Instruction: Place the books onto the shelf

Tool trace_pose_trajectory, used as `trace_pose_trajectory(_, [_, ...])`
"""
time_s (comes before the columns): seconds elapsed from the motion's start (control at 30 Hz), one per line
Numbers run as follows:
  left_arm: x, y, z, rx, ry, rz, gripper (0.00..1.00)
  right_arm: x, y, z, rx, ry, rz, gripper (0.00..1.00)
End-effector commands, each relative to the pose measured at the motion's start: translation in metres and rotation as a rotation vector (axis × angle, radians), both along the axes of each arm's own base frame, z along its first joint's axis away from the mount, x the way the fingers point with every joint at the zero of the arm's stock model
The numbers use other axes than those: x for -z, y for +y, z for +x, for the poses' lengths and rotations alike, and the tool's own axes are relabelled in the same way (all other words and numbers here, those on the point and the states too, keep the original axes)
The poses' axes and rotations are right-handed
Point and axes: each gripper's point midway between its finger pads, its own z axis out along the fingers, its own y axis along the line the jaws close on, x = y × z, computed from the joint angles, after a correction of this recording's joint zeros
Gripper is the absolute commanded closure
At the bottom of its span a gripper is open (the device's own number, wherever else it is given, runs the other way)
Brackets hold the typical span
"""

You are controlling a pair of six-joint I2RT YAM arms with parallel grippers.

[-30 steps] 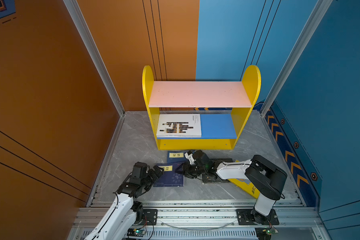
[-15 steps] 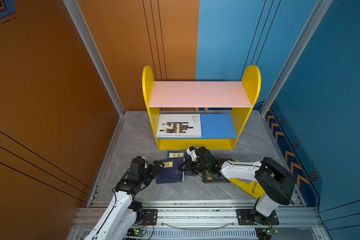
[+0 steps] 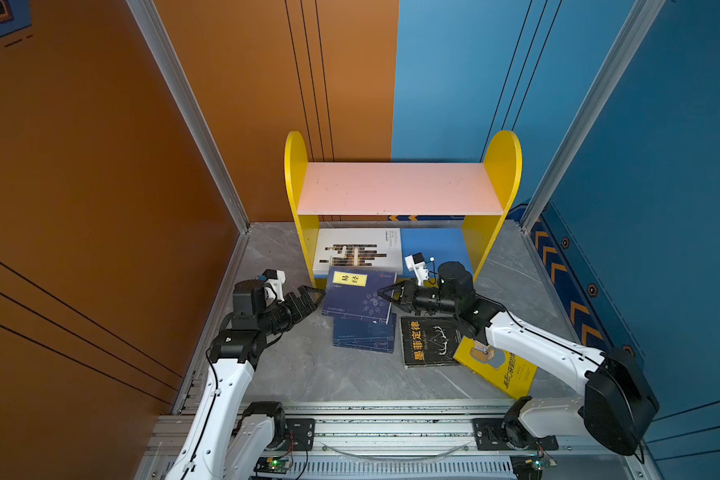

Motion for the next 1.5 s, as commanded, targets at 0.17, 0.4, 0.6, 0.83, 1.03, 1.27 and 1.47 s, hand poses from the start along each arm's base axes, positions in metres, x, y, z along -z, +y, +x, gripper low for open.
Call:
trace_pose_trajectory(0.17, [-0.052, -0.025, 0.018, 0.144, -0.163, -0.187, 0.0, -0.063, -0.016, 0.027, -0.005, -0.116, 0.142, 0.95])
trace_pose_trajectory(0.4, [-0.055, -0.023, 0.037, 0.1, -0.188, -0.256, 0.07, -0.08, -0.012, 0.043, -0.05, -0.113, 0.253, 0.95])
trace_pose_trajectory(0.6, [-0.066, -0.021, 0.049, 0.066, -0.239, -0.312, 0.12, -0.08, -0.007, 0.05, -0.07, -0.093, 0.282, 0.95])
trace_pose_trajectory(0.83, [-0.068, -0.023, 0.055, 0.065, -0.247, -0.31, 0.24, -0.087, -0.005, 0.051, -0.084, -0.106, 0.315, 0.95])
trace_pose_trajectory(1.03, [-0.072, -0.022, 0.059, 0.051, -0.267, -0.314, 0.27, -0.086, -0.003, 0.053, -0.084, -0.098, 0.329, 0.95])
trace_pose_trajectory(1.27, [-0.075, -0.026, 0.061, 0.049, -0.285, -0.312, 0.33, -0.082, -0.001, 0.05, -0.088, -0.092, 0.326, 0.95])
trace_pose_trajectory(1.47, [-0.079, -0.036, 0.061, 0.066, -0.302, -0.317, 0.42, -0.082, -0.002, 0.048, -0.087, -0.092, 0.326, 0.95])
